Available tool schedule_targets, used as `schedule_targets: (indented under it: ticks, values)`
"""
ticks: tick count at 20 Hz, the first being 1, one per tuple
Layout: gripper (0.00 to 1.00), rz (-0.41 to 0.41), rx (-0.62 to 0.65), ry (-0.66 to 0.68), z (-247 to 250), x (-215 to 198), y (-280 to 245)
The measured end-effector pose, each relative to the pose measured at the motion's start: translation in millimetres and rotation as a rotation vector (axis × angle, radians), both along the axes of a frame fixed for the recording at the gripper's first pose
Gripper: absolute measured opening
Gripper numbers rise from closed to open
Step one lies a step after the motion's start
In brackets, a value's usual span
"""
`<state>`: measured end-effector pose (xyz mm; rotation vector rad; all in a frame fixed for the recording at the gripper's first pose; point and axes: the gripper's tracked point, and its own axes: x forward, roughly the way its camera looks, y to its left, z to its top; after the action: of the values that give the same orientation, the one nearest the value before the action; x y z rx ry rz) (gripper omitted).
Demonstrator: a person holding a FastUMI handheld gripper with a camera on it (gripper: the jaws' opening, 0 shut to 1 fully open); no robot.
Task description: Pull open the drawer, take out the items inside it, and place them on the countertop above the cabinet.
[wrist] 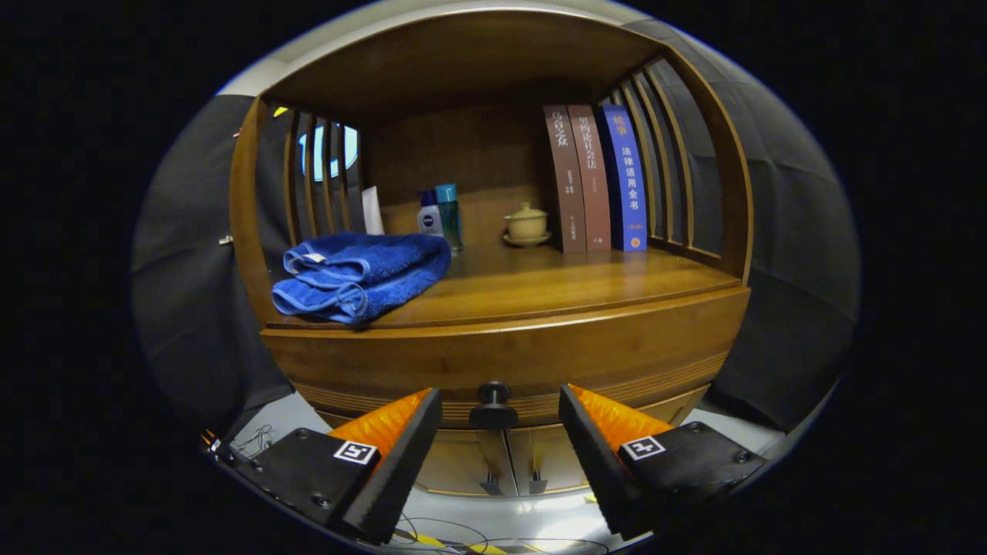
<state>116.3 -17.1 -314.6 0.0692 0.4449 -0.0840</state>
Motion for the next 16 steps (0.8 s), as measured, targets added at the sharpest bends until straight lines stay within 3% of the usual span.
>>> schedule_targets:
  ticks: [6,9,11,13,14,16]
  values:
    - [0.95,0.013,0.004,0.073,-41,22,6]
    - [0.76,-0.002,-0.007,0.105,-55,24,2]
    - [0.51,-0.004,0.006,0.086,-55,25,3]
    - [0.46,-0.004,-0.016,0.094,-51,23,1]
    - [0.38,-0.002,-0.033,0.1,-55,24,1]
    - [0.38,-0.003,-0.026,0.102,-54,24,2]
